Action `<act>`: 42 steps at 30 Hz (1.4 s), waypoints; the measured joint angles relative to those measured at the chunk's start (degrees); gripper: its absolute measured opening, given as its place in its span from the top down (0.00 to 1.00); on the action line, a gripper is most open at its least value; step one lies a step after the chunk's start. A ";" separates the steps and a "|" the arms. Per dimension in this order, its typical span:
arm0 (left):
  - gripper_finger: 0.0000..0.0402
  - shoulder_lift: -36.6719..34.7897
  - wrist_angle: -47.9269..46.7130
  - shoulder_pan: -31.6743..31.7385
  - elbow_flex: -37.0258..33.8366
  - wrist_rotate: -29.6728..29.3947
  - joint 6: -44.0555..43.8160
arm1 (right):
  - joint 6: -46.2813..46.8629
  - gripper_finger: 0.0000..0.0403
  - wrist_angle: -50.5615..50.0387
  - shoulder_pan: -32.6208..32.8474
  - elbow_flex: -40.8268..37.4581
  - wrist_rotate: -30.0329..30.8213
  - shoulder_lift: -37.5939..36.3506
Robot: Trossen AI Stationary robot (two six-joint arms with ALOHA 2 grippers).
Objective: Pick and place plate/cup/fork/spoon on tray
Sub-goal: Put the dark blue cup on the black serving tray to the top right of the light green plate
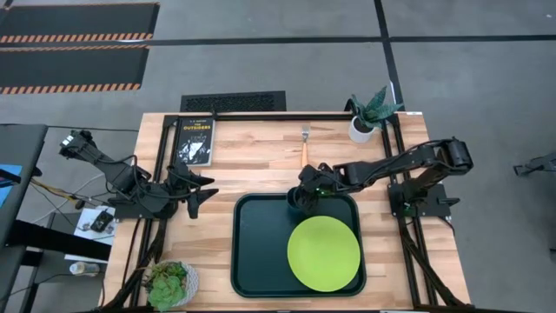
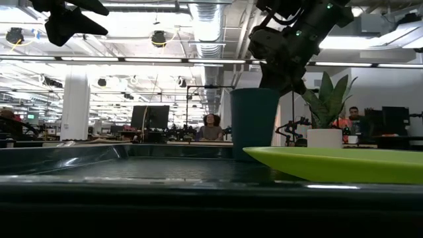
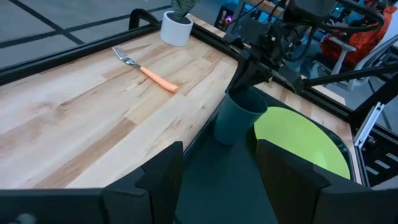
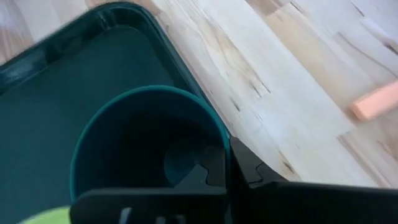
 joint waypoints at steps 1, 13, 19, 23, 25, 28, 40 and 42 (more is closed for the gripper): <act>0.52 -0.01 0.00 0.01 0.00 0.00 0.00 | 0.00 0.99 0.00 0.01 -0.01 0.02 -0.12; 0.52 -0.02 0.00 -0.01 0.00 0.02 -0.09 | 0.67 0.97 -9.47 0.01 -0.01 1.43 -9.93; 0.52 0.00 -0.02 -0.01 0.00 0.02 -0.24 | 6.62 0.97 -25.78 2.20 -0.01 4.29 -14.66; 0.52 -0.02 -0.02 0.00 0.00 0.02 -0.24 | 11.97 0.97 -34.62 5.02 -0.01 5.21 -16.38; 0.52 -0.01 -0.04 0.01 0.00 0.02 -0.24 | 13.85 0.96 -37.07 6.66 -0.01 5.29 -16.78; 0.52 -0.02 -0.04 -0.01 0.00 0.02 -0.24 | 16.61 0.97 -39.70 9.17 -0.56 6.39 -17.04; 0.52 -0.01 -0.04 0.00 0.00 0.02 0.04 | 27.21 0.96 -35.74 14.33 -9.23 8.49 -24.34; 0.52 -0.01 -0.04 0.01 0.00 0.02 0.04 | 27.46 0.96 -32.34 14.38 -11.12 8.49 -25.26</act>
